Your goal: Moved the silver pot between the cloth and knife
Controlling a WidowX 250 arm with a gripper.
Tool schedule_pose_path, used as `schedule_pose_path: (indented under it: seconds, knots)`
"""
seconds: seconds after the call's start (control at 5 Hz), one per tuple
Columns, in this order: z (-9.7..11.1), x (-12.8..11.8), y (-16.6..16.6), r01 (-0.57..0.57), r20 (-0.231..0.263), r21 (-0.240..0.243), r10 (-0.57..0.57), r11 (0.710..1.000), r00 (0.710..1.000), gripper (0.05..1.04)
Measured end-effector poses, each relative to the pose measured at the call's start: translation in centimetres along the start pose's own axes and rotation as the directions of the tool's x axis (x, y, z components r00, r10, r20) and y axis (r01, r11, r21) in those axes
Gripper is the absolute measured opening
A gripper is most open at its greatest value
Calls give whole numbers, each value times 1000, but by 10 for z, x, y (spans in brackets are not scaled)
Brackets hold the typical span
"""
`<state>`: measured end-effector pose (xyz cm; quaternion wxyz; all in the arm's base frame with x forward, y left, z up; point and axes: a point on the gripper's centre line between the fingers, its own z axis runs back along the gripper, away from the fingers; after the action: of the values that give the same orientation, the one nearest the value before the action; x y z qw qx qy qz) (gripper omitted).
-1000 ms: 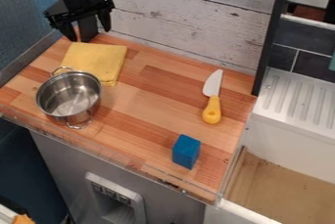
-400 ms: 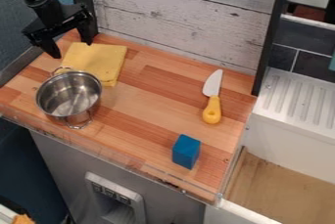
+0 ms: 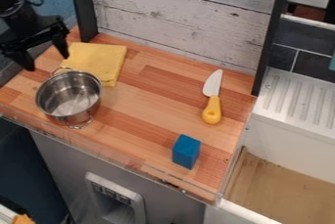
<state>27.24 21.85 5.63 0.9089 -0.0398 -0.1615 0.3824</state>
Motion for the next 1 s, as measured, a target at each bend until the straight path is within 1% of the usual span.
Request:
schedule_pose_path:
  seconds: [0.2,0.4,0.6,0.8,1.0]
  knots:
    - [-2,-13,6,45,-21,29,-44,999,999,1001]
    - [-4,-18,16,51,-36,85,-49,995,998,1001]
    - [-17,-26,18,77,-75,104,-69,992,995,1001]
    - [-22,-30,19,99,-77,130,-90,987,993,1001]
    - [-40,-38,26,116,-120,182,-95,976,988,1001]
